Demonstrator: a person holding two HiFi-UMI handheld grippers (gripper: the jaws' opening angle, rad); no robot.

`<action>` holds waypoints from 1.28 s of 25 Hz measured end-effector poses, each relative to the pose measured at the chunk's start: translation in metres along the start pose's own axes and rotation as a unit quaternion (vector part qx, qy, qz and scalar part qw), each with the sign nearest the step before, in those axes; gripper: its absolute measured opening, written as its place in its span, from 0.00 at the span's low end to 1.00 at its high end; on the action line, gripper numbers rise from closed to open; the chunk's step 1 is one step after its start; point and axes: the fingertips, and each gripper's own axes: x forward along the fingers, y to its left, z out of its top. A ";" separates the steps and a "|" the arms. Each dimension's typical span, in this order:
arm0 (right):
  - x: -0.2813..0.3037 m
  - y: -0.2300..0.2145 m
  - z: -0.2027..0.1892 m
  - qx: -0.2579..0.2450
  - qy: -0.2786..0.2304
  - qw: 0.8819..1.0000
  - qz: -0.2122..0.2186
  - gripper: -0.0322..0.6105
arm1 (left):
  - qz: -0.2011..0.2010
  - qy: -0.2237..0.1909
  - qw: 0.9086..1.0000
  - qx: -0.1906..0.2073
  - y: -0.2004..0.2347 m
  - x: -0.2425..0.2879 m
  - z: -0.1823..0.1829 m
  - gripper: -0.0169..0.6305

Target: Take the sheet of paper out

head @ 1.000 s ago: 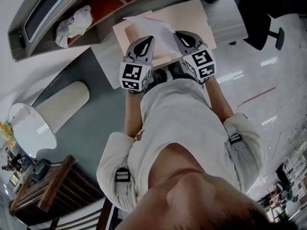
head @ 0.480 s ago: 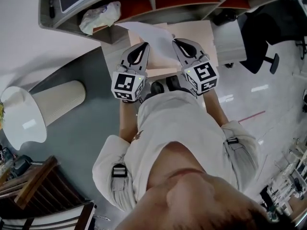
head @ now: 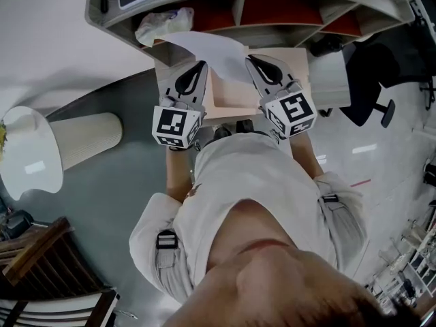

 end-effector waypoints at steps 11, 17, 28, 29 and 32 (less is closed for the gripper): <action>0.006 0.012 0.017 -0.014 -0.021 0.999 0.029 0.08 | 0.013 -0.024 0.999 0.024 0.003 -0.015 0.024 0.06; 0.013 0.015 0.016 -0.016 -0.019 0.999 0.035 0.08 | 0.024 -0.019 0.999 0.031 0.008 -0.017 0.020 0.06; 0.014 0.020 0.010 -0.014 -0.010 1.000 0.024 0.08 | 0.018 -0.013 0.999 0.029 0.010 -0.015 0.009 0.06; 0.014 0.021 0.010 -0.016 -0.010 1.000 0.022 0.08 | 0.017 -0.013 0.999 0.029 0.010 -0.016 0.008 0.06; 0.014 0.024 0.008 -0.020 -0.008 1.000 0.017 0.08 | 0.013 -0.011 0.999 0.028 0.011 -0.016 0.006 0.06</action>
